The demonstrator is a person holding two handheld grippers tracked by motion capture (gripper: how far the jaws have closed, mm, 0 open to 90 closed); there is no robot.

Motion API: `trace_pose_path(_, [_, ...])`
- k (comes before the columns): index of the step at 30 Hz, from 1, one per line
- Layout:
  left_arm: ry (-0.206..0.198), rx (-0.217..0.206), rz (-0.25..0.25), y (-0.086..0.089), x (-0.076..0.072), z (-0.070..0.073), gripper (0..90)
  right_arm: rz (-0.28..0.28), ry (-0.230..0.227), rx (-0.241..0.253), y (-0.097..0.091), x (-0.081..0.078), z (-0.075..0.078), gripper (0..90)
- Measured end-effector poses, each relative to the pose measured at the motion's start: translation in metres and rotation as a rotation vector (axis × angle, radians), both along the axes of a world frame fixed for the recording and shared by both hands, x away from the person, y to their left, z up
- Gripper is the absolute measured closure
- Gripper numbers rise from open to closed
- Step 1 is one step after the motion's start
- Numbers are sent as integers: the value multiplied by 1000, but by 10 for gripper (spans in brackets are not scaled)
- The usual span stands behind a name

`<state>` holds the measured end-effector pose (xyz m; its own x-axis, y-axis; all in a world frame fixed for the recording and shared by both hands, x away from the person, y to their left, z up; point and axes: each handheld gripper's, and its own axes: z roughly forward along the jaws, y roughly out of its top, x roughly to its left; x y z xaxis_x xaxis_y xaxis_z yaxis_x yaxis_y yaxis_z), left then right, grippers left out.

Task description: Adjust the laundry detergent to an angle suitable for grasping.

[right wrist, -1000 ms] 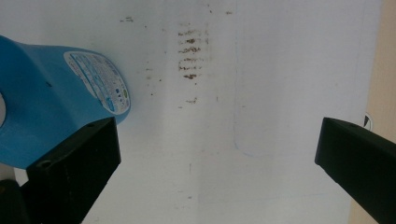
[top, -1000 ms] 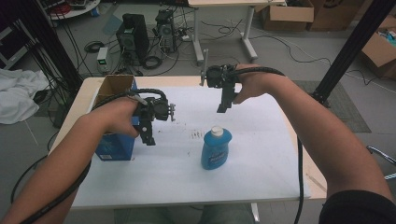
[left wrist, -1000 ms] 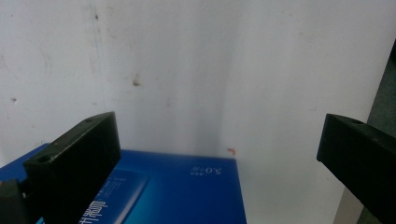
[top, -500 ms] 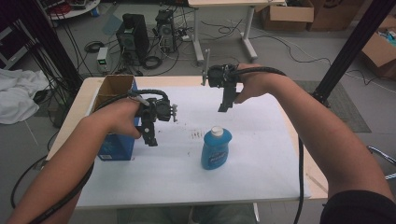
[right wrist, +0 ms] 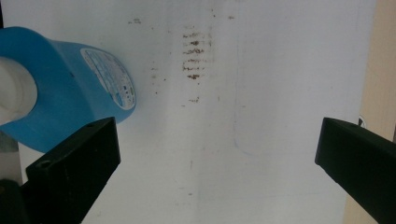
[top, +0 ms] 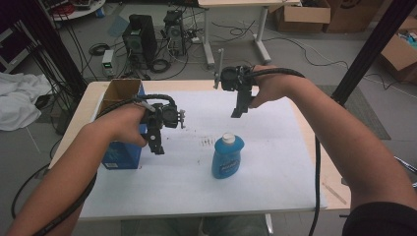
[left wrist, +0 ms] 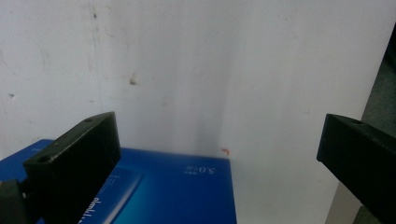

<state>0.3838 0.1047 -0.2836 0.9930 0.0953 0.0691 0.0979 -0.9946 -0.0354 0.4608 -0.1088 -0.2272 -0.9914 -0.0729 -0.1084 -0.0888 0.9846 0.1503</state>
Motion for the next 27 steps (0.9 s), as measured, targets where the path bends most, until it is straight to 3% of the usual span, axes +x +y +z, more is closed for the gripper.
trace_pose_path(9, [-13, -1, 13, 6, -1, 6, 1, 48, -2, 20, -3, -15, 19, 0])
trace_pose_path(25, [-12, 0, 12, 8, -5, 6, 1, 146, 12, -23, -7, -52, 26, 0])
trace_pose_path(27, [-11, -3, 14, 8, -6, 5, 1, 166, 33, -32, -7, -59, 25, 0])
